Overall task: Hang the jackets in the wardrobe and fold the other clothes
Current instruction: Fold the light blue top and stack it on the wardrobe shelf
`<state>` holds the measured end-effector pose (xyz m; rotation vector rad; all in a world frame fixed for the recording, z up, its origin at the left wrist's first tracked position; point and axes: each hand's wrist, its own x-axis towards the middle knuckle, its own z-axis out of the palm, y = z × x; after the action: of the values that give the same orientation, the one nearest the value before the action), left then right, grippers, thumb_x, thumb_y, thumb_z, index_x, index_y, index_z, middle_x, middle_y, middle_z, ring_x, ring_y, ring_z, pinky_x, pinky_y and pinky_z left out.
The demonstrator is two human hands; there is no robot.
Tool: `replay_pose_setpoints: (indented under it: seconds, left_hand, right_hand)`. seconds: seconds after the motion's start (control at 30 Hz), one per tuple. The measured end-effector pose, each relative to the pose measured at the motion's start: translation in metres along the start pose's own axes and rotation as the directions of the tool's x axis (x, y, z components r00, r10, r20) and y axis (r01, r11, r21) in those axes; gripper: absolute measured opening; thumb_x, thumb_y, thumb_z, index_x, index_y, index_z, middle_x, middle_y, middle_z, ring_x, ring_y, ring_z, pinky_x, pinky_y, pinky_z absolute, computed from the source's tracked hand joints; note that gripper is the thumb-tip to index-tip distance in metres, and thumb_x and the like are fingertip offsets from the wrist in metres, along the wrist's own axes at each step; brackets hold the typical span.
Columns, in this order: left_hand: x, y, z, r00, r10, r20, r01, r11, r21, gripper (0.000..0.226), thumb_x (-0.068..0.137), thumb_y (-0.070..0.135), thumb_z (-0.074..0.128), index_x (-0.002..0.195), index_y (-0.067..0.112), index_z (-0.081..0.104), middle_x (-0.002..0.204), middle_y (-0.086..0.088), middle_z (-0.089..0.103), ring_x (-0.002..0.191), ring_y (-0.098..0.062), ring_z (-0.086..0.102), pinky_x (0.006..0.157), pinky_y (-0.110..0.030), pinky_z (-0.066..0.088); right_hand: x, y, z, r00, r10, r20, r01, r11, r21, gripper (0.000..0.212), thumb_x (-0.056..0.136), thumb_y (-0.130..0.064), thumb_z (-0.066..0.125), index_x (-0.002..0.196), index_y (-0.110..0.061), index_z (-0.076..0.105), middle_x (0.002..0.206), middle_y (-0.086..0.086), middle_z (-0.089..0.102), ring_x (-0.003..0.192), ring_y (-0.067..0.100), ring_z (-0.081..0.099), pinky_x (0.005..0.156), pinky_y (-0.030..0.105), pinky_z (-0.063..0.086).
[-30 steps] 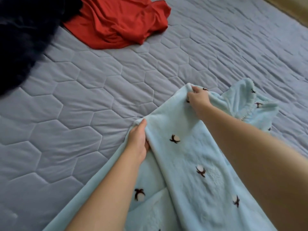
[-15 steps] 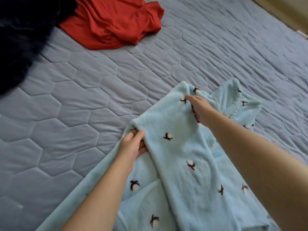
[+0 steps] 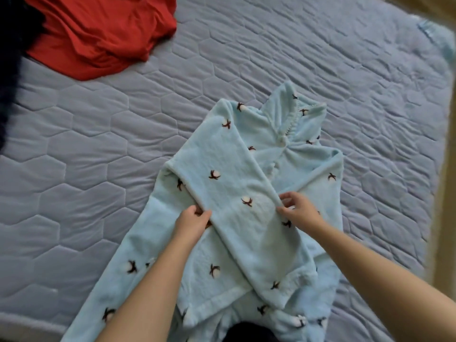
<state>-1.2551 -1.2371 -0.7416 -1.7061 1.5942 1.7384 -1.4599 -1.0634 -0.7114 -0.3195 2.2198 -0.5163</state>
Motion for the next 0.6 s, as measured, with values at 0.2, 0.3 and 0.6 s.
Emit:
replay_pose_setpoints:
  seconds: [0.2, 0.3, 0.6]
  left_hand:
    - [-0.047, -0.043, -0.023, 0.990, 0.135, 0.051, -0.144, 0.893, 0.427, 0.017, 0.086, 0.039, 0.060, 0.093, 0.026, 0.054, 0.087, 0.005, 0.062, 0.087, -0.020, 0.059, 0.070, -0.029, 0.043]
    - [-0.074, -0.068, -0.050, 0.981, 0.141, 0.133, -0.192, 0.794, 0.576, 0.019, 0.088, 0.032, 0.057, 0.103, 0.021, 0.053, 0.105, -0.006, 0.064, 0.094, -0.027, 0.059, 0.069, -0.028, 0.038]
    - [-0.104, -0.064, -0.053, 0.782, 0.495, 0.379, -0.516, 0.172, 0.839, 0.073, 0.095, 0.035, 0.046, 0.152, 0.021, 0.003, 0.160, -0.006, -0.006, 0.148, -0.024, -0.002, 0.118, -0.041, 0.012]
  right_hand:
    - [-0.057, 0.047, 0.027, 0.983, 0.154, -0.100, -0.159, 0.986, -0.043, 0.028, 0.088, -0.032, 0.062, 0.111, -0.026, 0.049, 0.096, -0.003, 0.056, 0.085, 0.018, 0.053, 0.070, 0.031, 0.038]
    - [-0.098, 0.069, 0.033, 0.920, 0.363, -0.149, -0.343, 0.928, 0.148, 0.024, 0.088, -0.032, 0.064, 0.102, -0.015, 0.055, 0.102, 0.009, 0.062, 0.082, 0.021, 0.055, 0.069, 0.033, 0.043]
    - [-0.145, 0.071, 0.082, 0.755, 0.655, 0.033, -0.293, 0.292, 0.911, 0.027, 0.089, -0.029, 0.066, 0.110, -0.016, 0.055, 0.102, 0.007, 0.059, 0.081, 0.022, 0.056, 0.076, 0.038, 0.048]
